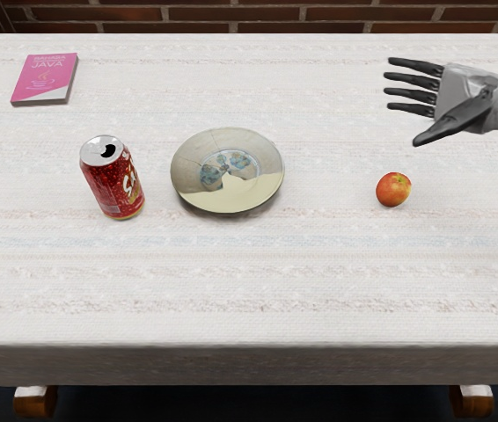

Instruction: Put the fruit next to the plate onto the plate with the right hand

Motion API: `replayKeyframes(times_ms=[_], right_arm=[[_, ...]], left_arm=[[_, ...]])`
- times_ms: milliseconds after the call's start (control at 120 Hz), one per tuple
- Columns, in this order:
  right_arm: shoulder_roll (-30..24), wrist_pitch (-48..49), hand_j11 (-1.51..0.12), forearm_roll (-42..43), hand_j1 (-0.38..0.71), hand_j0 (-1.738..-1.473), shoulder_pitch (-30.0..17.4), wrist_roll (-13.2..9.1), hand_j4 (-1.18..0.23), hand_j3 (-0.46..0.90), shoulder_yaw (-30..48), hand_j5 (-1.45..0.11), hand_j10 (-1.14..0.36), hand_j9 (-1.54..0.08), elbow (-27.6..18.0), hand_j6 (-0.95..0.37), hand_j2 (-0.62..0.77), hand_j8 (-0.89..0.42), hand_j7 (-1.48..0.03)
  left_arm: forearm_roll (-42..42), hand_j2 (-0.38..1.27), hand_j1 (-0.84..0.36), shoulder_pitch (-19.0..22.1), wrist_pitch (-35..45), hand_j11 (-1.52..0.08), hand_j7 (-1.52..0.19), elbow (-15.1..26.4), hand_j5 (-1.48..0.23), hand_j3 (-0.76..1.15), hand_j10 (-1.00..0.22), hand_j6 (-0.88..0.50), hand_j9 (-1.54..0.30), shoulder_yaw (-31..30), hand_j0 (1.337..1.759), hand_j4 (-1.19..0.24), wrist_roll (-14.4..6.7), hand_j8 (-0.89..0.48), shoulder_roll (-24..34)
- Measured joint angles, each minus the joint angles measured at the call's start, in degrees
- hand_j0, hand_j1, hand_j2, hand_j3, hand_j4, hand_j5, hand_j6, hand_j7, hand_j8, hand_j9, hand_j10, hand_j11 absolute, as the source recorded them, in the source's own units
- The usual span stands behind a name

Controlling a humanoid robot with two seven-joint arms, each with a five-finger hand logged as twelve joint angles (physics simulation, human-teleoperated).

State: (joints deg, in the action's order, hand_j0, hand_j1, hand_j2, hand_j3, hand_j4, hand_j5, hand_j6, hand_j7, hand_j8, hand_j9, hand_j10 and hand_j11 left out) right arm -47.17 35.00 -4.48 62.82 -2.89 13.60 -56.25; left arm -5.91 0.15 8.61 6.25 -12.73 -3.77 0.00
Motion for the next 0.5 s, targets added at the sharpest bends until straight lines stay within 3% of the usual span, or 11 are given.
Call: replayKeyframes(times_ms=[83,233,367,500], right_arm=[[-0.19,0.00,-0.04,0.50,-0.31,-1.658,0.08,-0.24,-0.03,0.00,0.18,-0.04,-0.03,-0.04,-0.03,-0.03,-0.01,-0.03,-0.05],[-0.82,0.00,-0.04,2.67,-0.31,-1.658,0.79,-4.00,-0.03,0.00,1.66,-0.04,-0.03,-0.04,0.48,-0.03,-0.01,-0.03,-0.05],[-0.31,0.01,-0.04,17.63,-0.31,-1.658,4.31,-5.35,-0.03,0.00,4.01,-0.04,-0.03,-0.04,0.77,-0.03,-0.01,-0.03,-0.05],[-0.40,0.01,-0.04,31.06,-0.31,-1.658,6.68,-6.15,-0.04,0.00,4.54,-0.05,-0.03,-0.04,-3.51,-0.04,-0.01,-0.04,-0.05]], left_arm=[[0.01,0.05,0.05,-0.06,0.00,-0.32,-0.32,0.00,-0.32,0.00,-0.25,-0.25,-0.32,0.00,1.658,-0.25,0.00,-0.25,0.00],[0.00,0.05,0.05,-0.06,0.00,-0.32,-0.32,0.00,-0.32,0.00,-0.25,-0.25,-0.32,0.00,1.658,-0.25,0.00,-0.25,0.00],[0.00,0.05,0.05,-0.06,0.00,-0.32,-0.32,-0.01,-0.32,0.00,-0.25,-0.25,-0.32,0.00,1.658,-0.25,0.00,-0.25,0.00],[0.01,0.05,0.05,-0.06,0.00,-0.32,-0.32,-0.01,-0.32,0.00,-0.25,-0.25,-0.32,0.00,1.658,-0.25,0.00,-0.25,0.00]])
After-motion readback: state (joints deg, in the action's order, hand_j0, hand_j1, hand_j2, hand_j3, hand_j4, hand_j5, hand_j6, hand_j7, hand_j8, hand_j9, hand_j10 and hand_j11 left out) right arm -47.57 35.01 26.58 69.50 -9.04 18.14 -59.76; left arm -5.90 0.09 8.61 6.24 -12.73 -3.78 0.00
